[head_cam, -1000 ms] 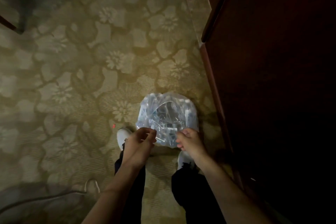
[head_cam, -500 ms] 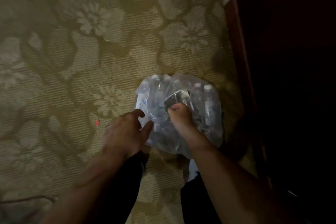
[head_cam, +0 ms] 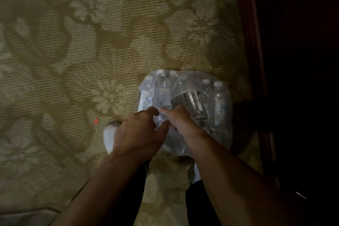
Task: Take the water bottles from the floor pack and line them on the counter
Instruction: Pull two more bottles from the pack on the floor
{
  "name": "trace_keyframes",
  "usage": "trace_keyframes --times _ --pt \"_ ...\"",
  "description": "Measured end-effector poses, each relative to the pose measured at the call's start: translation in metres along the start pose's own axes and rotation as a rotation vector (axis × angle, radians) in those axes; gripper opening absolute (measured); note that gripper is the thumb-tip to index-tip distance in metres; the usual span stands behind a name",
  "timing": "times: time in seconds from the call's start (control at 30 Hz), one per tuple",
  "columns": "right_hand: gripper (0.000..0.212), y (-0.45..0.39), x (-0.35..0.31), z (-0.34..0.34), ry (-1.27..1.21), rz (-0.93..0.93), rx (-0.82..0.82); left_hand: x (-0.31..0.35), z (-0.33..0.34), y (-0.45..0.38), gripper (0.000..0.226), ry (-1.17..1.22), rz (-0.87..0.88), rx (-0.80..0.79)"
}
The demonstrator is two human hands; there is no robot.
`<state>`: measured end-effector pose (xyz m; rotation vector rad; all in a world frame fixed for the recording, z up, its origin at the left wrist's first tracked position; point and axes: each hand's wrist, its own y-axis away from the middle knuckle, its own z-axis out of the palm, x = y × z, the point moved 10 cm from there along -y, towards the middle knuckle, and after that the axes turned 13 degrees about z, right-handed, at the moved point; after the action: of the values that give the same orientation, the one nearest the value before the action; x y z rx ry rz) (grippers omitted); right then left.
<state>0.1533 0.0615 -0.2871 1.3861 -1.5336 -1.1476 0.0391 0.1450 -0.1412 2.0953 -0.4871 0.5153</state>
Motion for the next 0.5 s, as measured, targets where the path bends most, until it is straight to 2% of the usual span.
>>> trace_keyframes --times 0.03,0.13,0.2,0.33,0.4,0.5 --pt "0.027 0.001 0.000 -0.002 -0.010 -0.016 0.009 0.001 0.001 0.000 0.041 0.016 0.002 0.013" --pt "0.055 0.004 0.014 -0.007 -0.060 -0.013 0.050 0.003 0.001 0.000 0.040 0.074 -0.008 0.064" --pt "0.064 0.006 0.024 -0.012 -0.073 -0.011 0.075 0.005 0.006 0.003 0.041 0.122 -0.029 0.071" --pt "0.077 -0.001 0.039 -0.008 -0.120 0.063 -0.001 0.008 0.019 0.004 0.041 0.170 -0.030 0.038" --pt "0.079 -0.004 0.042 -0.007 -0.170 0.099 -0.058 0.007 0.020 0.003 0.040 0.183 -0.035 0.051" --pt "0.066 -0.001 0.040 -0.016 -0.182 0.078 -0.091 0.007 0.023 0.004 0.039 0.229 -0.068 0.069"
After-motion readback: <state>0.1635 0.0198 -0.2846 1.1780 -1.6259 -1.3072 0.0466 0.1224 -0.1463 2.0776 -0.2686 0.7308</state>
